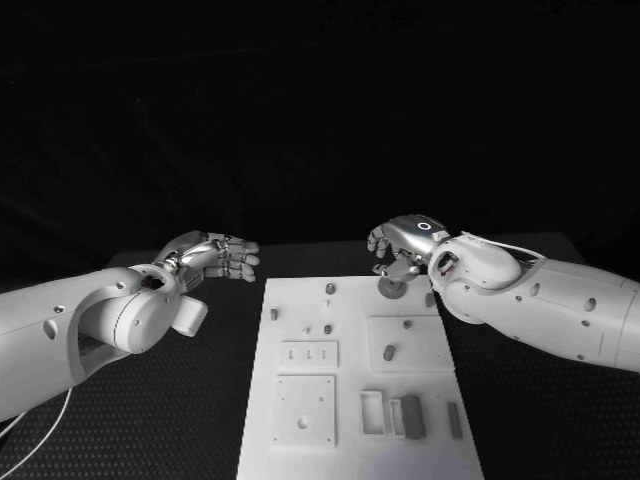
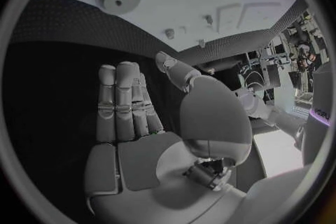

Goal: Assemble the parts on the task board

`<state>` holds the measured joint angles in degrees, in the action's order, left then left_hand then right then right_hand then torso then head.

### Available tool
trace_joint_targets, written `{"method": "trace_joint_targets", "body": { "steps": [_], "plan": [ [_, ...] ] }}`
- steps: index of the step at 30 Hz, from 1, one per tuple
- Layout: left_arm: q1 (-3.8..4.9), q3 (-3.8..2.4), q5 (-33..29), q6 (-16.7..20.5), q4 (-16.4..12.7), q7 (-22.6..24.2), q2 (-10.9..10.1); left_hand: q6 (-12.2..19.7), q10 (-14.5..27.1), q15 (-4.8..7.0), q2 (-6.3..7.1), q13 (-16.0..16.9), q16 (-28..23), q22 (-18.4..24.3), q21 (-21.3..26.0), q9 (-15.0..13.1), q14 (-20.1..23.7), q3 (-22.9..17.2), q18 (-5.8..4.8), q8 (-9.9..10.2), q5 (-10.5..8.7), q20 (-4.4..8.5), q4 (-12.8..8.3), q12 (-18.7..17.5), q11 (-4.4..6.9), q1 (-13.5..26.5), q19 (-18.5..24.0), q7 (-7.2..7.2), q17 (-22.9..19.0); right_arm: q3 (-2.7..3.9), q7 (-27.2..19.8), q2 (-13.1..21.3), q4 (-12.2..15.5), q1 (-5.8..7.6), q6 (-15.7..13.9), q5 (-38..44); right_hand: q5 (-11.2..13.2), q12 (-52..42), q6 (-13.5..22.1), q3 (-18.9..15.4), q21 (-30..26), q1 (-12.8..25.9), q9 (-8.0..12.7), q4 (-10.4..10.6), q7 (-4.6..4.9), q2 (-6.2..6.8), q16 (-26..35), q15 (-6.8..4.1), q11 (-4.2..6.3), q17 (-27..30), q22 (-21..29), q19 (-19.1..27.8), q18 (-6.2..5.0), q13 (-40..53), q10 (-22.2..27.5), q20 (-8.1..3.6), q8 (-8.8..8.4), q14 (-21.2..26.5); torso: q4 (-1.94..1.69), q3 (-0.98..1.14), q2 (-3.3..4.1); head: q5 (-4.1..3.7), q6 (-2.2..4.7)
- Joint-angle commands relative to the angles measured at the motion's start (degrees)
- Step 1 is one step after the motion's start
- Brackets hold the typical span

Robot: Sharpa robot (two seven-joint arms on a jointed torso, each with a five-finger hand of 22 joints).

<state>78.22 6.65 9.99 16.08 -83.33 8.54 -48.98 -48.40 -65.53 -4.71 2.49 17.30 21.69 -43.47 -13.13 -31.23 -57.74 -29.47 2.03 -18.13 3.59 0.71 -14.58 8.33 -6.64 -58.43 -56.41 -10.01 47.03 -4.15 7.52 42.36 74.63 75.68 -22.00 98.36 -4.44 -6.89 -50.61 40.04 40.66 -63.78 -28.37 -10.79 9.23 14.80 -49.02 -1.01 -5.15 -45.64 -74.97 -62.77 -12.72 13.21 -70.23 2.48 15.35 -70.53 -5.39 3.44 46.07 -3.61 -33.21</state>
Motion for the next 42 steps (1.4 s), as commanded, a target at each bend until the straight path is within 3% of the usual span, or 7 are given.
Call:
{"method": "trace_joint_targets", "body": {
  "steps": [1, 6, 10, 13, 15, 18, 42],
  "plan": [
    [0.07, -0.03, 0.79, -1.20, 0.15, 0.74, 0.21, 0.05, -0.10, 0.04, 0.35, 0.11, -0.38, -0.07, 0.20, -0.06, -0.25, -0.03, 0.90, 0.32, -0.25, 0.26, 0.29, -0.23, -0.01, -0.19, -0.17, -0.22, 0.08, 0.00, -1.67, 0.33, -1.14, -0.06, 7.10, -1.76, -0.07, -0.99, 0.08, -0.20, 0.02, 0.65, 0.04, 0.56, -0.18, 0.47, 0.02, -0.73, 0.67, 0.24, -1.13, 0.54, -2.28, 1.01, -1.48, -0.15, 0.37, 0.31, 0.69, 0.24, -0.21, 0.21, 0.46],
    [0.06, 0.00, 0.87, -1.47, 0.46, 0.61, 0.28, 0.05, -0.05, 0.02, 0.30, 0.15, -0.47, -0.09, 0.24, -0.07, -0.21, -0.06, 0.88, 0.34, -0.25, 0.26, 0.25, -0.31, -0.04, -0.24, -0.13, -0.22, 0.15, -0.02, -1.30, 0.41, -2.80, -0.08, 9.75, -0.17, -0.08, -0.94, 0.65, -0.40, -0.22, 1.34, 0.18, 1.34, 0.38, 1.41, 0.05, -0.67, 0.62, 0.43, -1.09, 1.18, -2.28, 2.19, -1.18, 0.09, 0.18, 1.10, 0.75, 0.48, -0.22, 0.41, 0.52],
    [0.06, 0.00, 0.99, -1.52, 0.69, 0.64, 0.47, 0.04, -0.02, 0.01, 0.28, 0.18, -0.52, -0.10, 0.26, -0.08, -0.19, -0.07, 0.86, 0.34, -0.25, 0.26, 0.22, -0.35, -0.05, -0.28, -0.10, -0.22, 0.19, -0.05, -1.53, -0.13, -4.25, -0.10, 10.78, 0.11, 0.01, -8.89, 1.41, -2.69, 1.37, 1.57, 0.26, 1.01, -0.32, 1.84, -4.55, -2.30, 2.62, -2.37, -1.43, 0.52, -2.28, 12.04, -6.74, -0.21, -0.08, 0.63, 0.76, 0.47, -0.23, 0.36, 0.39],
    [0.04, 0.01, 1.23, -1.64, 1.22, 0.72, 1.02, 0.04, -0.01, 0.01, 0.27, 0.20, -0.55, -0.10, 0.27, -0.08, -0.19, -0.07, 0.85, 0.35, -0.25, 0.26, 0.22, -0.37, -0.06, -0.28, -0.09, -0.22, 0.21, -0.05, -2.42, -0.85, -6.26, -0.26, 11.80, -4.64, 0.02, -22.63, 1.35, -4.19, 4.68, 1.73, 0.31, 0.73, -0.58, 1.99, -14.12, -2.95, 3.11, -9.10, -1.63, 0.07, -2.28, 31.00, -1.87, -0.77, -0.23, 1.53, 0.69, 0.49, -0.24, 0.40, 0.39],
    [0.02, 0.02, 1.23, -1.69, 1.69, 0.75, 1.54, 0.05, 0.00, 0.00, 0.26, 0.21, -0.57, -0.11, 0.28, -0.08, -0.18, -0.07, 0.84, 0.36, -0.25, 0.25, 0.22, -0.39, -0.07, -0.28, -0.08, -0.23, 0.22, -0.05, -2.93, -1.45, -8.22, -0.38, 12.34, -8.79, 0.14, -40.20, 0.79, -3.24, 8.73, 2.24, -0.07, 1.46, -0.46, 1.94, -23.14, -2.91, 2.77, -15.00, -1.54, 1.50, -2.28, 50.81, 8.53, -0.86, -0.15, 4.97, 0.61, 0.45, -0.22, 0.50, 0.30],
    [-0.02, 0.05, 1.23, -1.83, 2.15, 0.76, 1.92, 0.08, 0.04, -0.01, 0.21, 0.23, -0.62, -0.12, 0.30, -0.08, -0.16, -0.07, 0.82, 0.38, -0.25, 0.25, 0.22, -0.44, -0.09, -0.26, -0.07, -0.24, 0.26, -0.05, -3.36, -1.78, -9.47, -0.70, 12.57, -8.15, -0.09, -47.88, 1.55, -2.30, 11.70, 1.43, -0.29, 0.57, 0.07, 1.87, -27.19, -2.10, 2.18, -16.20, -1.46, 2.20, -2.28, 56.82, 11.17, -1.30, -0.56, 6.27, 0.57, 0.34, -0.15, 0.27, 0.19],
    [-0.04, 0.06, 1.24, -1.96, 2.13, 0.64, 1.98, 0.14, 0.12, -0.05, 0.14, 0.36, -0.83, -0.17, 0.38, -0.10, -0.12, -0.01, 0.78, 0.46, -0.25, 0.23, 0.24, -0.61, -0.15, -0.16, -0.01, -0.28, 0.42, -0.19, -5.10, -4.67, -13.20, -2.40, 13.20, -7.25, -0.08, -57.94, 1.41, -0.84, 17.41, 1.34, -1.04, 0.81, -0.69, 0.09, -35.62, -2.57, 2.93, -14.90, -1.24, 2.94, -2.28, 58.48, 12.06, -2.24, 0.02, 7.43, 0.61, 0.17, -0.20, 0.38, -0.88]
  ]
}}
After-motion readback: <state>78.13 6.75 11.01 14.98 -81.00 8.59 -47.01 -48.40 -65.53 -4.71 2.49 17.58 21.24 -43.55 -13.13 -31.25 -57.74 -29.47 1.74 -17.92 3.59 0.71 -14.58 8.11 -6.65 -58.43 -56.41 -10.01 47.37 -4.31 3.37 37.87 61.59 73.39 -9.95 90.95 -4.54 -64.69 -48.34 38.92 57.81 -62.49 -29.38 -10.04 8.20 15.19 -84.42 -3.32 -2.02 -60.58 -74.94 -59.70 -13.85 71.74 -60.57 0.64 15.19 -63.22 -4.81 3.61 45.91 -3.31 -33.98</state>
